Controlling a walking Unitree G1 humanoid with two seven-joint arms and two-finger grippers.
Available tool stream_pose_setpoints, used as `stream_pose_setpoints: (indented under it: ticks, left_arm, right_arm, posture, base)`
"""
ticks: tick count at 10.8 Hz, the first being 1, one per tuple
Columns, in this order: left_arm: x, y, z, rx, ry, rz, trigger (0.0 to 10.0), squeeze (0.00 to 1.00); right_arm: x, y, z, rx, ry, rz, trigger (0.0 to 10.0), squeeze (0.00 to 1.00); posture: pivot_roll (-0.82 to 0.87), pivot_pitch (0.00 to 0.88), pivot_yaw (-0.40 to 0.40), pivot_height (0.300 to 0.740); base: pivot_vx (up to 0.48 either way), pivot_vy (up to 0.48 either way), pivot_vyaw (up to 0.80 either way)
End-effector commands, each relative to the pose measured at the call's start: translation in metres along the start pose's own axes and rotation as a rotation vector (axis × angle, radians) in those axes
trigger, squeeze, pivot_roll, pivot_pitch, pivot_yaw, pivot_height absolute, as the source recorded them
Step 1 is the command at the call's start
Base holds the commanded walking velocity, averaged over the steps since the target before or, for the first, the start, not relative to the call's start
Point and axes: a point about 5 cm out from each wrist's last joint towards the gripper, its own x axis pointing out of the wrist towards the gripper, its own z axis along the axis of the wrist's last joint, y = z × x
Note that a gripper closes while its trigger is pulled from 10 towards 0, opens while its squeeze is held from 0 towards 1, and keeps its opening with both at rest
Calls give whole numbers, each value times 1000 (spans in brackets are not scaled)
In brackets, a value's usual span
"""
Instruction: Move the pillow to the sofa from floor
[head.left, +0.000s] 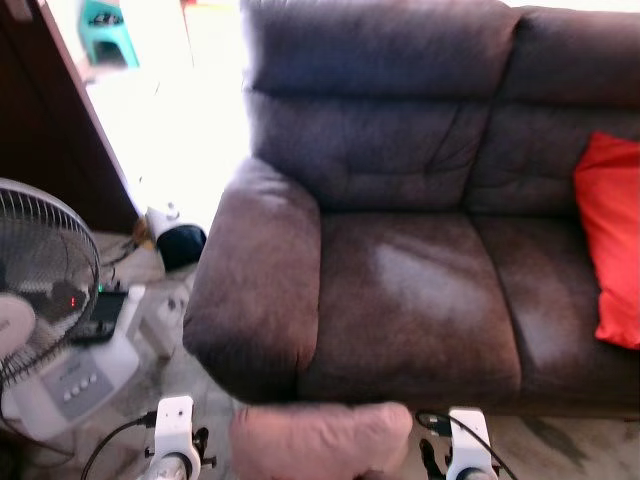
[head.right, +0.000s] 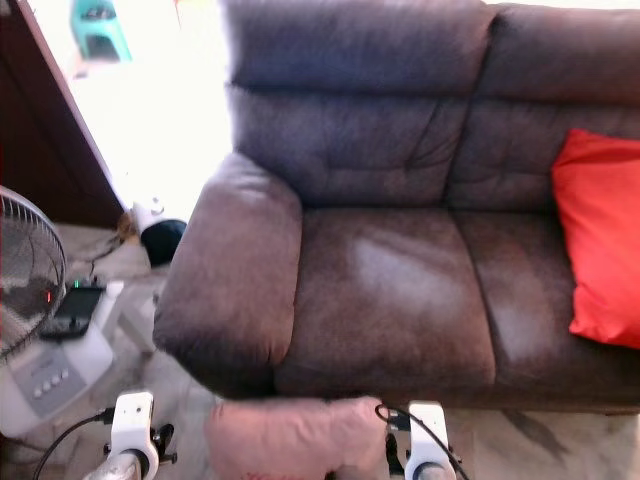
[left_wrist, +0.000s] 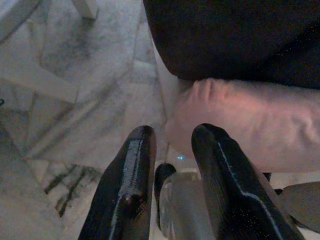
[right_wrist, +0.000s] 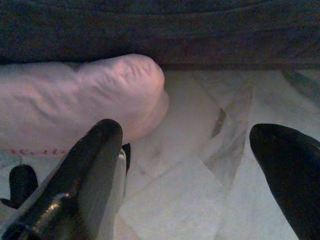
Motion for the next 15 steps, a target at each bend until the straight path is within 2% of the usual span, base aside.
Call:
stream_pose_setpoints:
  ticks: [1,4,5,7,8,9,12,13,15]
  left_arm:
    - [-1,0,-4,11,14,4,10000,0]
    - [-1,-1,-3,22,1,-2,10000,0]
    - [1,-1,9,44,-59,2,10000,0]
    - [7,-2,56,20,-261,-2,10000,0]
    - [7,-6,69,43,-314,-26,10000,0]
    - [7,-8,73,56,-331,-34,10000,0]
    - [5,-7,81,56,-397,-32,10000,0]
    - [3,-6,89,50,-448,-30,10000,0]
    - [3,-8,99,40,-489,-30,10000,0]
  right_arm:
    - [-1,-4,-7,-32,33,-22,10000,0]
    - [-1,-7,-5,-5,11,-32,10000,0]
    - [0,-8,7,2,-44,-35,10000,0]
    - [3,-18,44,-8,-207,-76,10000,0]
    - [3,-20,64,-7,-283,-83,10000,0]
    - [3,-21,72,-3,-317,-89,10000,0]
    - [-1,-14,113,22,-508,-80,10000,0]
    - [-2,-9,120,19,-543,-59,10000,0]
    - [-3,-6,126,20,-563,-57,10000,0]
  posture:
    - [53,38,-49,641]
    - [50,35,-49,641]
    - [51,35,-49,641]
    - [52,39,-50,641]
    - [48,39,-49,641]
    - [48,39,-49,641]
    - [46,43,-47,641]
    - [51,45,-51,641]
    - [46,46,-52,641]
  base:
    - [0,0,0]
    - [0,0,0]
    - [0,0,0]
    - [0,0,0]
    - [0,0,0]
    - [0,0,0]
    - [0,0,0]
    - [0,0,0]
    - [0,0,0]
